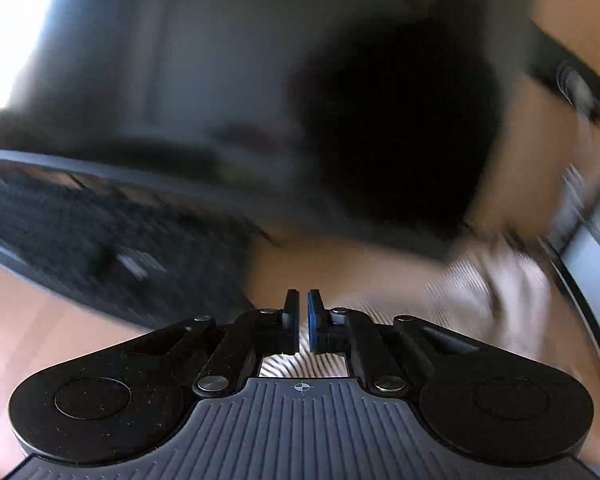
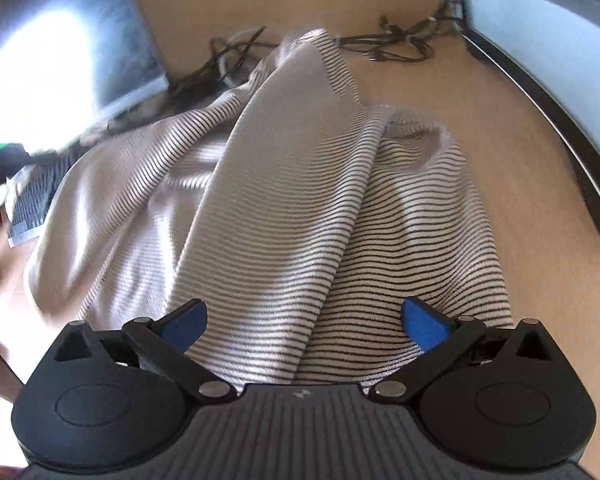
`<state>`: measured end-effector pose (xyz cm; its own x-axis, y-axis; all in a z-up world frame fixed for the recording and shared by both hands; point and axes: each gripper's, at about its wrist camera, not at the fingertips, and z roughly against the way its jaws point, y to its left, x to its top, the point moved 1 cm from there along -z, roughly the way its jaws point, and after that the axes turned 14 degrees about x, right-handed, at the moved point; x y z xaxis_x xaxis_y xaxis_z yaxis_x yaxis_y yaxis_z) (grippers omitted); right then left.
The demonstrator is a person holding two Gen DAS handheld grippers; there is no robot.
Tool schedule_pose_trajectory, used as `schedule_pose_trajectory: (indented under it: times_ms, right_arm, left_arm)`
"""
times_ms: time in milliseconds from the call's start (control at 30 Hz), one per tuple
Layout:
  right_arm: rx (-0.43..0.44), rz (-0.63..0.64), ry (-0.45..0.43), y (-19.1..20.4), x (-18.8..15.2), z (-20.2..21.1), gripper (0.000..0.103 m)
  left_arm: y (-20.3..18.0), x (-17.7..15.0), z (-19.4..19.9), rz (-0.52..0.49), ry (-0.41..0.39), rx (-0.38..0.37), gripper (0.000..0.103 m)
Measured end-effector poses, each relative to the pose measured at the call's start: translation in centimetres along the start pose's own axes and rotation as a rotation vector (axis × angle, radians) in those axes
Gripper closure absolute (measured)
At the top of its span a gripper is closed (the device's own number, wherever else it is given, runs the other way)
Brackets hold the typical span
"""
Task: Fold clothes
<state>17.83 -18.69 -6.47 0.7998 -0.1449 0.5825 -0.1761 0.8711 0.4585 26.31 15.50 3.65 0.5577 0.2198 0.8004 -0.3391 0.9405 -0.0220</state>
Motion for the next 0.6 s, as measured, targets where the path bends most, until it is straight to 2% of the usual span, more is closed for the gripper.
schedule_pose_trajectory:
  times_ms: [133, 200, 300, 400, 467, 600]
  right_arm:
    - [-0.043, 0.052, 0.03, 0.8, -0.1, -0.5, 0.0]
    - [-0.065, 0.063, 0.043, 1.0, 0.1, -0.8, 0.0]
    - [-0.098, 0.096, 0.075, 1.4, 0.4, -1.5, 0.0]
    - [-0.109, 0.133, 0.107, 1.7, 0.5, -1.8, 0.0]
    - [-0.097, 0.127, 0.111, 1.6, 0.8, -1.6, 0.0]
    - [-0.138, 0.086, 0.0, 0.9, 2.1, 0.6, 0.0]
  left_arm:
    - [4.0, 2.7, -1.2, 0.096, -0.02, 0.1, 0.098]
    - [5.2, 3.0, -1.5, 0.121, -0.005, 0.113, 0.098]
    - [5.3, 2.5, -1.4, 0.119, 0.036, 0.06, 0.094]
    - [2.7, 1.0, -0.9, 0.035, 0.062, -0.01, 0.071]
    - [0.7, -0.3, -0.3, -0.016, 0.089, -0.083, 0.063]
    - [-4.1, -3.6, 1.3, -0.155, 0.153, -0.267, 0.045]
